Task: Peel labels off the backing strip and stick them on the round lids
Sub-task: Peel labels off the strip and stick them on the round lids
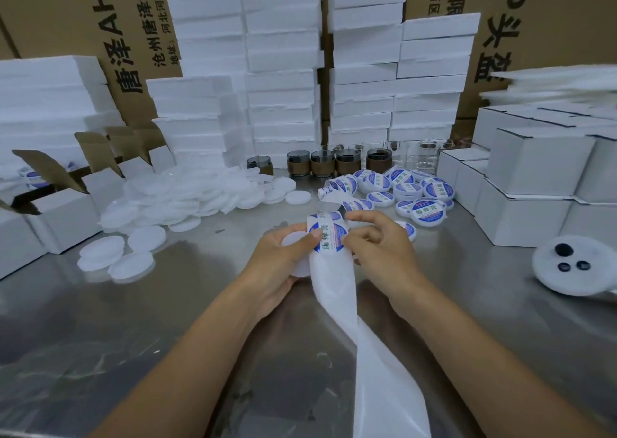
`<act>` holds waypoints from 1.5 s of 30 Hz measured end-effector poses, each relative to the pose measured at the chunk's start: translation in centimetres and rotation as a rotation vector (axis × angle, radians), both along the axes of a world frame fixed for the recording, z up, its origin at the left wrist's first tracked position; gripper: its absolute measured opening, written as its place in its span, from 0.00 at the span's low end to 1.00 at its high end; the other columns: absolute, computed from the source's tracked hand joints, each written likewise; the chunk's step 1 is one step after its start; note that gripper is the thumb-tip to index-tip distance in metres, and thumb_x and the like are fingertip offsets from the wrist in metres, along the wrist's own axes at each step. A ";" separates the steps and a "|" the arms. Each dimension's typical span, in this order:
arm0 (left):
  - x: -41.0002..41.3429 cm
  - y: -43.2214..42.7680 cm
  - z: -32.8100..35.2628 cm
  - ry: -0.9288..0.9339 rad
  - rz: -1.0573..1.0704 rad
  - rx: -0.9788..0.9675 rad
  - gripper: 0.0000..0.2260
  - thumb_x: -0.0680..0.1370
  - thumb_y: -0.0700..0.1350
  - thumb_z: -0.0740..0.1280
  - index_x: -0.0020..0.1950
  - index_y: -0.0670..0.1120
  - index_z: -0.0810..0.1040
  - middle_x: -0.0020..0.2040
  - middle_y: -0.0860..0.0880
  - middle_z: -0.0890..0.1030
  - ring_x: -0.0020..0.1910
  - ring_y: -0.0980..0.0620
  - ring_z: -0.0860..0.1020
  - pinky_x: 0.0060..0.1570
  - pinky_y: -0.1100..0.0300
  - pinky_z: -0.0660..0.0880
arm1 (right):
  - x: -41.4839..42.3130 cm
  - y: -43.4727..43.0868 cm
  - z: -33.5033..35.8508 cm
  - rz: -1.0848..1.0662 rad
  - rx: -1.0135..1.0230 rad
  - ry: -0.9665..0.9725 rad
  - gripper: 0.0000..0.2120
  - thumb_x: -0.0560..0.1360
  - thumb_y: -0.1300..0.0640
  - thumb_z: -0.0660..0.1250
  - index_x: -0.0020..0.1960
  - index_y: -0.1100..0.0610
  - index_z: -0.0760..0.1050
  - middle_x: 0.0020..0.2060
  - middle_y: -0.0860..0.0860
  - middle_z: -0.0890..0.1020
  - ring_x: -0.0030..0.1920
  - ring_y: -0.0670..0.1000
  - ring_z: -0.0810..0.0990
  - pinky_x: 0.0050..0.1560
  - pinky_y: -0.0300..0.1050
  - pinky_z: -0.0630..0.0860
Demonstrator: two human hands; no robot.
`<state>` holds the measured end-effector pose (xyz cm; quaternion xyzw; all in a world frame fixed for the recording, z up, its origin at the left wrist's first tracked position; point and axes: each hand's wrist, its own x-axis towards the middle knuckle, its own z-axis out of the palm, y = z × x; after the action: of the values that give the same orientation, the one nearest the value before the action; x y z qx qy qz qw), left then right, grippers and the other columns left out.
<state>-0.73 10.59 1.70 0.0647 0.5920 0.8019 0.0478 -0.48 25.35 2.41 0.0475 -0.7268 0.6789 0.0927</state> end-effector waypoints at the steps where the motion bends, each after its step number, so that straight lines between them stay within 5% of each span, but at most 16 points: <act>1: 0.0 0.0 0.0 0.005 0.003 -0.007 0.10 0.75 0.41 0.67 0.54 0.38 0.79 0.48 0.41 0.84 0.42 0.48 0.83 0.38 0.59 0.78 | 0.0 0.0 -0.1 -0.041 0.052 0.071 0.12 0.72 0.64 0.67 0.49 0.48 0.74 0.36 0.46 0.79 0.32 0.35 0.74 0.34 0.23 0.69; 5: -0.1 0.2 0.0 0.020 -0.007 -0.040 0.10 0.76 0.39 0.67 0.55 0.40 0.80 0.49 0.40 0.84 0.43 0.47 0.83 0.40 0.58 0.79 | 0.4 -0.2 -0.5 -0.218 0.494 0.482 0.12 0.73 0.57 0.69 0.56 0.52 0.77 0.48 0.45 0.72 0.50 0.38 0.69 0.47 0.25 0.63; 9: 0.1 0.2 0.1 0.005 0.003 -0.023 0.12 0.72 0.41 0.70 0.55 0.42 0.80 0.51 0.40 0.83 0.45 0.47 0.83 0.41 0.57 0.80 | 0.1 0.0 -0.9 -0.233 0.695 0.530 0.14 0.74 0.55 0.68 0.59 0.54 0.78 0.50 0.49 0.75 0.55 0.46 0.68 0.51 0.32 0.60; 21: 0.1 0.1 0.1 -0.014 0.015 -0.089 0.07 0.74 0.41 0.69 0.52 0.43 0.81 0.49 0.42 0.84 0.46 0.46 0.83 0.42 0.57 0.80 | -0.1 0.4 -0.7 -0.210 0.639 0.443 0.11 0.71 0.54 0.71 0.53 0.49 0.80 0.49 0.44 0.82 0.53 0.44 0.73 0.48 0.33 0.63; 26: 0.1 0.3 0.3 -0.003 0.073 -0.055 0.05 0.74 0.43 0.69 0.47 0.44 0.81 0.47 0.41 0.84 0.42 0.48 0.83 0.40 0.57 0.80 | 0.1 0.5 -0.6 -0.201 0.636 0.438 0.08 0.71 0.55 0.72 0.50 0.49 0.80 0.45 0.44 0.82 0.49 0.46 0.76 0.50 0.43 0.71; 32: 0.3 0.6 0.5 0.011 0.212 -0.135 0.09 0.74 0.42 0.70 0.34 0.51 0.82 0.55 0.41 0.81 0.47 0.46 0.79 0.57 0.46 0.74 | 0.4 0.4 -0.4 -0.186 0.636 0.485 0.04 0.71 0.59 0.71 0.45 0.52 0.80 0.43 0.46 0.83 0.47 0.49 0.78 0.52 0.49 0.74; 39: 0.2 0.6 0.4 0.018 0.301 -0.184 0.11 0.75 0.42 0.70 0.33 0.52 0.82 0.51 0.43 0.83 0.49 0.43 0.81 0.57 0.46 0.76 | 0.6 0.3 -0.1 -0.111 0.537 0.461 0.08 0.68 0.61 0.72 0.38 0.50 0.76 0.44 0.47 0.76 0.49 0.42 0.72 0.48 0.26 0.63; 42: 0.1 0.6 0.4 0.013 0.314 -0.186 0.10 0.74 0.42 0.70 0.33 0.52 0.81 0.51 0.42 0.83 0.49 0.43 0.81 0.55 0.47 0.77 | 0.9 0.0 0.3 -0.079 0.368 0.426 0.12 0.68 0.63 0.69 0.34 0.49 0.72 0.41 0.48 0.76 0.46 0.42 0.74 0.46 0.24 0.64; 45: -0.1 0.7 0.1 0.026 0.326 -0.215 0.11 0.74 0.43 0.70 0.32 0.53 0.82 0.51 0.45 0.83 0.53 0.42 0.80 0.57 0.46 0.76 | 0.9 0.0 0.8 -0.038 0.141 0.348 0.04 0.65 0.58 0.63 0.32 0.53 0.71 0.37 0.49 0.76 0.39 0.40 0.73 0.43 0.25 0.65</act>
<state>-0.84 11.26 1.85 -0.0271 0.6774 0.7303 -0.0836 0.44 25.32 3.18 0.1567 -0.7463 0.6061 0.2262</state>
